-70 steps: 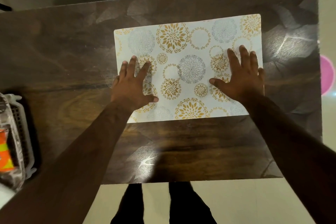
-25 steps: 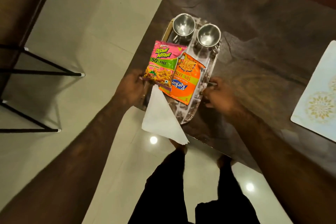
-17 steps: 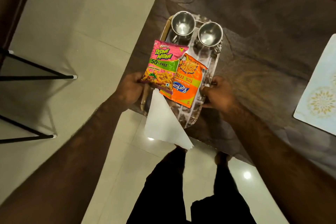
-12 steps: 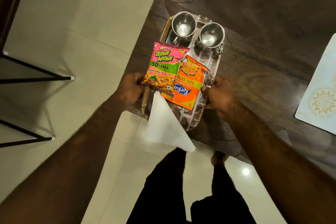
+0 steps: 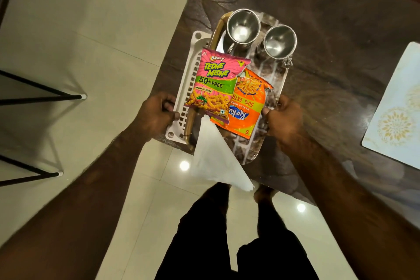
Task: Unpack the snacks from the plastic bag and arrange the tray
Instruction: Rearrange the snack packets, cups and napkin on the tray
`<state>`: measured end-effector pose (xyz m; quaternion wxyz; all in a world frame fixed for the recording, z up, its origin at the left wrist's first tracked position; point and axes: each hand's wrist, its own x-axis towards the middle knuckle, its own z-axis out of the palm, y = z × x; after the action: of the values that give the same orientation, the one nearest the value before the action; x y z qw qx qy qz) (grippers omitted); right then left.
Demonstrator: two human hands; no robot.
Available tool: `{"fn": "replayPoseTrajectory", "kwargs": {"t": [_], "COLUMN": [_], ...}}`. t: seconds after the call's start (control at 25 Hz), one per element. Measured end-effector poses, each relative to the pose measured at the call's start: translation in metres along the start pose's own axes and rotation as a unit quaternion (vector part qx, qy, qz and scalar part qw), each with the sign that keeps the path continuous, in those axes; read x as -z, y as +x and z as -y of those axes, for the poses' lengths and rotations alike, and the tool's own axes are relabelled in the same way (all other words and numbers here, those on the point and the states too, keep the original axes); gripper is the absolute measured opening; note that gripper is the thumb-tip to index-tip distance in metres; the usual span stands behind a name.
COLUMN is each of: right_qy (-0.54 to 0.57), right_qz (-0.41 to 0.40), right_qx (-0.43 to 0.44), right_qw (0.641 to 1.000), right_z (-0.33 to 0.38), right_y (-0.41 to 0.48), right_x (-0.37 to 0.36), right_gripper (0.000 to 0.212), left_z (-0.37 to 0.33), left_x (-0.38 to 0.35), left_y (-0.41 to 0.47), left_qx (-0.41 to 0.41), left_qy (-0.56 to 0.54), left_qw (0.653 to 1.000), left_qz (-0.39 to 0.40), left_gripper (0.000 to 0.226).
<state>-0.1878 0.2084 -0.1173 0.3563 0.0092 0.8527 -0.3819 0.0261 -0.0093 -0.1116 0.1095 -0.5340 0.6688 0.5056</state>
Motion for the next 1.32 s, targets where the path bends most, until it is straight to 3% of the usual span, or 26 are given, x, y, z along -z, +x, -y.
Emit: {"fn": "replayPoseTrajectory", "kwargs": {"t": [0.36,0.56,0.72,0.8,0.88,0.96,1.04,1.12,1.16,1.32], "right_qy": [-0.028,-0.053,-0.078,-0.082,-0.080,-0.100,-0.112,-0.113,-0.120,-0.172], "right_qz": [-0.022,-0.045,-0.053,-0.048,-0.052,-0.064,-0.069,-0.063,-0.061,-0.085], "right_qx": [-0.038,-0.081,-0.064,-0.050,-0.054,-0.062,-0.079,-0.081,-0.072,0.018], "right_qw": [0.999,0.994,0.993,0.994,0.994,0.991,0.988,0.988,0.988,0.981], "right_z": [-0.017,-0.045,-0.057,-0.057,-0.056,-0.056,-0.056,-0.056,-0.055,-0.046], "right_y": [-0.002,-0.002,-0.003,-0.003,-0.001,0.000,0.000,-0.001,-0.003,-0.021], "right_x": [0.044,0.055,0.058,0.059,0.059,0.059,0.060,0.064,0.067,0.078], "right_gripper": [0.027,0.025,0.026,0.028,0.030,0.028,0.026,0.030,0.033,0.023], "left_z": [0.021,0.020,0.004,-0.008,-0.029,-0.050,-0.061,-0.060,-0.057,-0.047], "left_x": [0.037,0.036,0.029,0.022,0.007,-0.019,-0.054,-0.092,-0.109,-0.146], "left_y": [-0.004,0.000,-0.004,-0.014,-0.032,-0.053,-0.074,-0.092,-0.101,-0.120], "left_qx": [0.041,0.056,0.072,0.034,-0.060,-0.112,-0.071,-0.031,-0.019,0.012], "left_qy": [0.082,0.113,0.166,0.239,0.243,0.202,0.187,0.225,0.252,0.286], "left_qw": [0.990,0.983,0.975,0.950,0.935,0.954,0.979,0.967,0.955,0.951], "left_qz": [-0.104,-0.131,-0.126,-0.197,-0.251,-0.192,-0.036,0.117,0.153,0.115], "left_gripper": [0.030,0.032,0.040,0.045,0.034,0.017,0.007,0.021,0.035,0.078]}}
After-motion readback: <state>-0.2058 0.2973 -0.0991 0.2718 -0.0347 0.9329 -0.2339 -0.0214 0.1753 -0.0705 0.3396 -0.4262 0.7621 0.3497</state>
